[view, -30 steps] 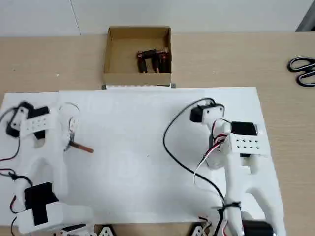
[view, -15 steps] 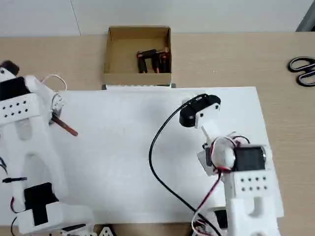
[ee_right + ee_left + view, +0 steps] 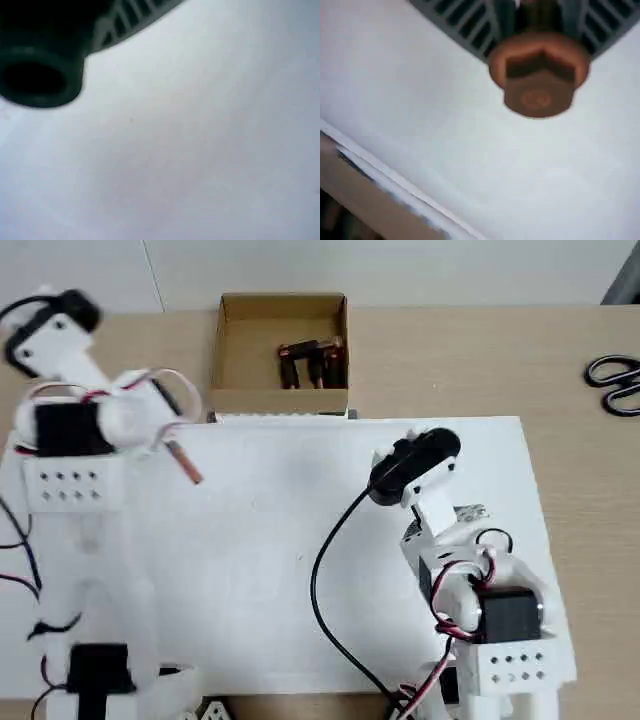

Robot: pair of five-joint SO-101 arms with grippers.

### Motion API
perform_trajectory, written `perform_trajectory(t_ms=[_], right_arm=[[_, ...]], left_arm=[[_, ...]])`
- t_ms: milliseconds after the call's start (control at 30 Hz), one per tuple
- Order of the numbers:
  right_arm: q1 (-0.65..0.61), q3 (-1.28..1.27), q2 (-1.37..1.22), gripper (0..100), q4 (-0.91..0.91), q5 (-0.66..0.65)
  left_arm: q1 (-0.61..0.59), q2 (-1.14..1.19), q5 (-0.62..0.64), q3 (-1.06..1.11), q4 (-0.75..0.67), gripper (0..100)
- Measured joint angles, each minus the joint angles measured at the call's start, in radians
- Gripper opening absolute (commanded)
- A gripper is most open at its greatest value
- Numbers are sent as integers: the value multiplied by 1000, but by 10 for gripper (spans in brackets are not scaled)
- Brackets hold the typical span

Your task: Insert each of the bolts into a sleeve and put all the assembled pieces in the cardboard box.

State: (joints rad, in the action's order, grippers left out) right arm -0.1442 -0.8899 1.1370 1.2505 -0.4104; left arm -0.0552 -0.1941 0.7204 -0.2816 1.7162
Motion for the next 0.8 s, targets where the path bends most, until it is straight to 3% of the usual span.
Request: perform_trajectory(t_ms=[167, 400, 633, 800], right_arm=[[-18, -149, 89, 3, -144, 20], [-121, -229, 106, 3, -173, 270], [-245, -311, 112, 3, -301, 433], [-315, -354, 112, 3, -382, 454]], left_arm=[[112, -83, -64, 0, 2, 7], [178, -173, -172, 37, 2, 7], [256, -328, -315, 218, 2, 7], [315, -539, -358, 413, -51, 7]])
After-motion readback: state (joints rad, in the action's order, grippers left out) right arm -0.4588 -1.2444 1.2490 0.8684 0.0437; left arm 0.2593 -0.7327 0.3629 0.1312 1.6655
